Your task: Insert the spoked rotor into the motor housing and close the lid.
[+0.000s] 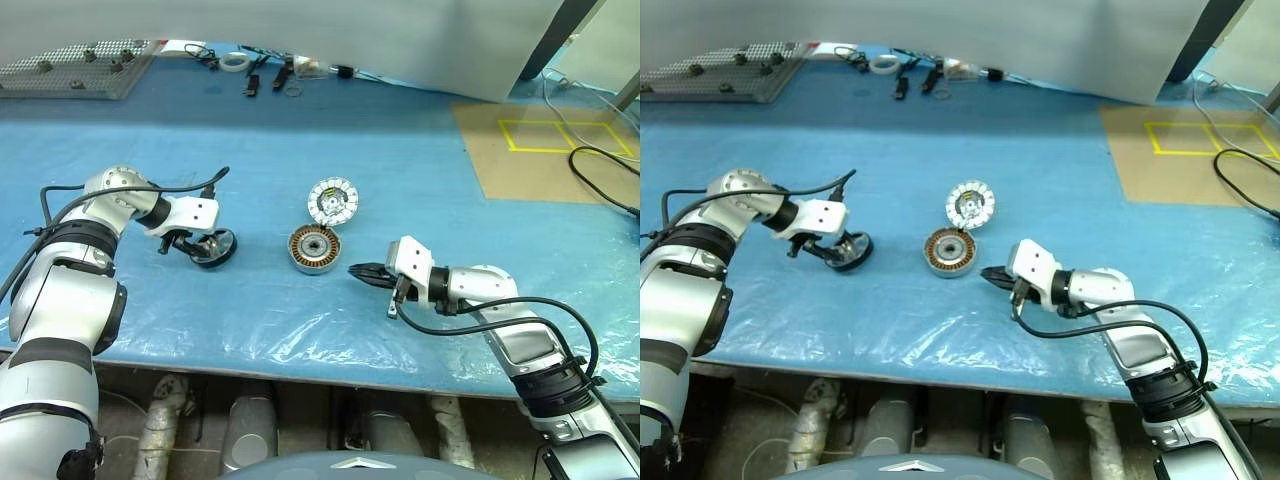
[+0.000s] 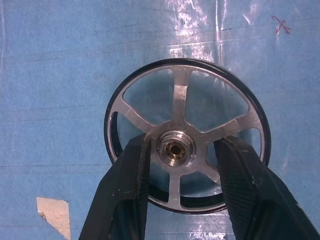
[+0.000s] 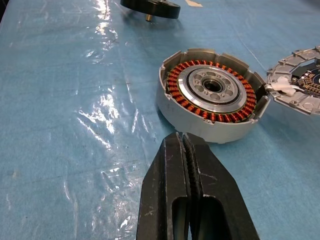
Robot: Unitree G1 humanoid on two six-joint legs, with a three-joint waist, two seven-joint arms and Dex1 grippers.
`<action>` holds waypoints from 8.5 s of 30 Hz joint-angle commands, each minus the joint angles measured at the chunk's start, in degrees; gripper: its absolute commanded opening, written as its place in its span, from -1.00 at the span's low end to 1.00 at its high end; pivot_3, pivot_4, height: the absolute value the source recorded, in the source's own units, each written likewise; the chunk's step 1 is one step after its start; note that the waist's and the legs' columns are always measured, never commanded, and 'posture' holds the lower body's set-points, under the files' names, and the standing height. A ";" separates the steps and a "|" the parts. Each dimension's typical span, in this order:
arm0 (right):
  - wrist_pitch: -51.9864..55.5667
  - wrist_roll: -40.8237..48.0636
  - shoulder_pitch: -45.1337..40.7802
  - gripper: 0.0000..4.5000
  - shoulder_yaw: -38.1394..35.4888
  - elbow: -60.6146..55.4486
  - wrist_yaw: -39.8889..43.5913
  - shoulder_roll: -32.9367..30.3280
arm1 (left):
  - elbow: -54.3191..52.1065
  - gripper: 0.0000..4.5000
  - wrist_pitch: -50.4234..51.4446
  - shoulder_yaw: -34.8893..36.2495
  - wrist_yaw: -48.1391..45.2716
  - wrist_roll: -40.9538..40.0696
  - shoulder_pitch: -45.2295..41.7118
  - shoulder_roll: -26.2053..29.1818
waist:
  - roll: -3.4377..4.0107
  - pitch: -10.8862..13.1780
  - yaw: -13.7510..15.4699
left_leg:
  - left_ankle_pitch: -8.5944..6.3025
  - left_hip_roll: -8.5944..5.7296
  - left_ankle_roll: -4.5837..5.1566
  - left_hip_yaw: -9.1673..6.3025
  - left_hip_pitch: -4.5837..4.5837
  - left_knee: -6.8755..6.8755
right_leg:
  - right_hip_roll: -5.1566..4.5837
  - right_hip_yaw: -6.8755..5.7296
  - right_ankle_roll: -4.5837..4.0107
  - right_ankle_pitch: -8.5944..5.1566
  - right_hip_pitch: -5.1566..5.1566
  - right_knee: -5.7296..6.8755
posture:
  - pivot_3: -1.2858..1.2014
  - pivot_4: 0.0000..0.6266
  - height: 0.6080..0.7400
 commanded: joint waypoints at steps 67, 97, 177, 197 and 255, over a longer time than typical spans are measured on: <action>-0.66 0.14 -2.58 -1.00 -1.31 1.17 -1.37 -1.17 | -16.48 -0.29 8.75 9.44 -5.60 -21.58 2.03 -16.10 | -0.01 0.01 1.17 | 0.07 0.03 0.52 0.06 -0.13 0.06 | -0.01 -0.06 -0.04 0.00 -0.07 0.04 | 0.03 -0.52 1.00; 2.18 0.34 0.21 -1.00 -1.98 -2.40 -2.55 -2.87 | -9.24 -0.29 5.03 6.30 -0.10 -15.15 1.44 -17.06 | -0.02 0.01 1.15 | 0.07 0.01 0.52 0.04 -0.08 0.05 | -0.01 -0.07 -0.01 0.00 -0.02 0.01 | 0.03 -0.52 1.00; 1.12 0.72 -7.29 -1.00 -2.03 4.16 -1.97 -0.75 | -38.36 -0.99 28.56 9.86 20.03 -27.31 22.17 -25.51 | -0.03 0.03 0.75 | 0.08 0.01 0.54 0.08 -0.11 0.00 | -0.02 -0.04 -0.07 -0.03 -0.05 -0.07 | 0.03 -0.52 1.00; 0.95 0.11 -6.67 -1.00 -1.88 4.22 -2.19 -0.92 | -28.42 -0.99 24.17 6.81 20.33 -22.37 22.03 -25.01 | -0.02 0.03 -0.24 | 0.10 0.00 0.59 0.06 0.15 0.02 | -0.03 -0.04 -0.28 -0.15 0.20 -0.14 | 0.03 -0.52 1.00; -5.68 -1.99 -27.58 0.58 9.40 20.65 16.82 5.58 | -68.92 -1.00 39.42 18.58 25.80 -34.98 46.37 -8.06 | 0.07 0.07 -1.82 | 0.15 0.05 0.67 0.14 -0.07 -0.08 | -0.01 -0.03 -0.41 -0.23 -0.01 -0.21 | 0.03 -0.52 1.00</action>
